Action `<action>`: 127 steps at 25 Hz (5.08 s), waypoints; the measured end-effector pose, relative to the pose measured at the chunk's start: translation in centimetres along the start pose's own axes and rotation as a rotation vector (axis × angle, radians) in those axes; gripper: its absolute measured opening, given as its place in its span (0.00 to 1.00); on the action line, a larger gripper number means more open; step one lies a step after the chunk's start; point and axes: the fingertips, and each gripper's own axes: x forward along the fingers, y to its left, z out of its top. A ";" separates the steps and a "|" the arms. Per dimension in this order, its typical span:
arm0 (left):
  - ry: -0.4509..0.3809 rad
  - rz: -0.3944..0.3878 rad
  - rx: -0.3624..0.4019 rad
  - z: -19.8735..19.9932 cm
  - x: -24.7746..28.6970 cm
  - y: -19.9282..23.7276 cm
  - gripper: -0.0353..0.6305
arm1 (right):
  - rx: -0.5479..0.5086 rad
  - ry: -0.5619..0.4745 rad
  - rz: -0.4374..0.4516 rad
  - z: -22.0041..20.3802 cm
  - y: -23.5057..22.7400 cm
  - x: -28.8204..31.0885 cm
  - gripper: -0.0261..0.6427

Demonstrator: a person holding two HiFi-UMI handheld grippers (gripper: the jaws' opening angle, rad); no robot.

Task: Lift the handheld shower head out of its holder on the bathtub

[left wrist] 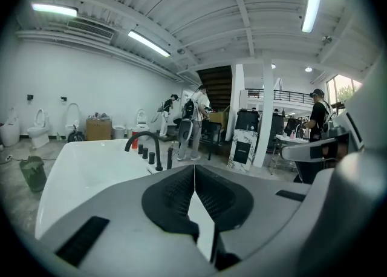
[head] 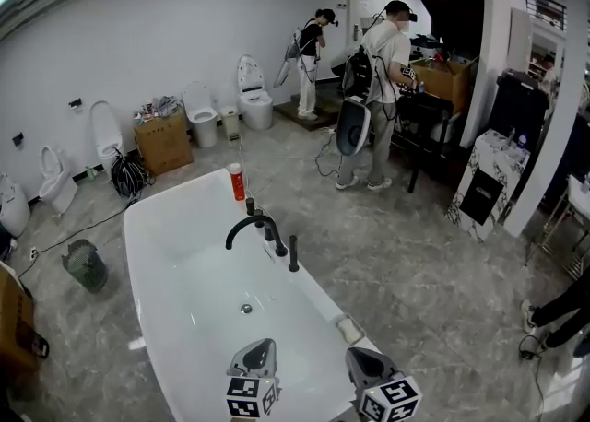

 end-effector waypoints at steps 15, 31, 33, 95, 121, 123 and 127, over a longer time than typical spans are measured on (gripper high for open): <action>0.030 0.052 -0.016 -0.1 13.2 3.3 0.09 | -0.003 0.041 0.059 1.0 -8.7 10.5 0.05; 0.079 0.097 -0.035 -1.5 34.2 4.7 0.20 | 0.036 0.107 0.113 -0.6 -22.4 22.4 0.05; 0.083 0.101 -0.037 -1.8 35.7 4.6 0.21 | 0.044 0.116 0.117 -1.1 -23.2 23.0 0.05; 0.202 0.266 -0.009 -16.2 72.4 21.2 0.33 | 0.041 0.199 0.198 -16.8 -36.2 45.5 0.05; 0.149 0.231 0.041 -6.2 67.5 17.9 0.26 | 0.058 0.162 0.172 -9.1 -34.4 41.9 0.05; 0.143 0.221 0.058 -5.1 66.6 17.5 0.26 | 0.060 0.155 0.171 -8.2 -33.8 41.5 0.05; 0.129 0.199 0.081 -2.9 65.3 16.5 0.26 | 0.053 0.133 0.162 -6.5 -33.1 40.5 0.05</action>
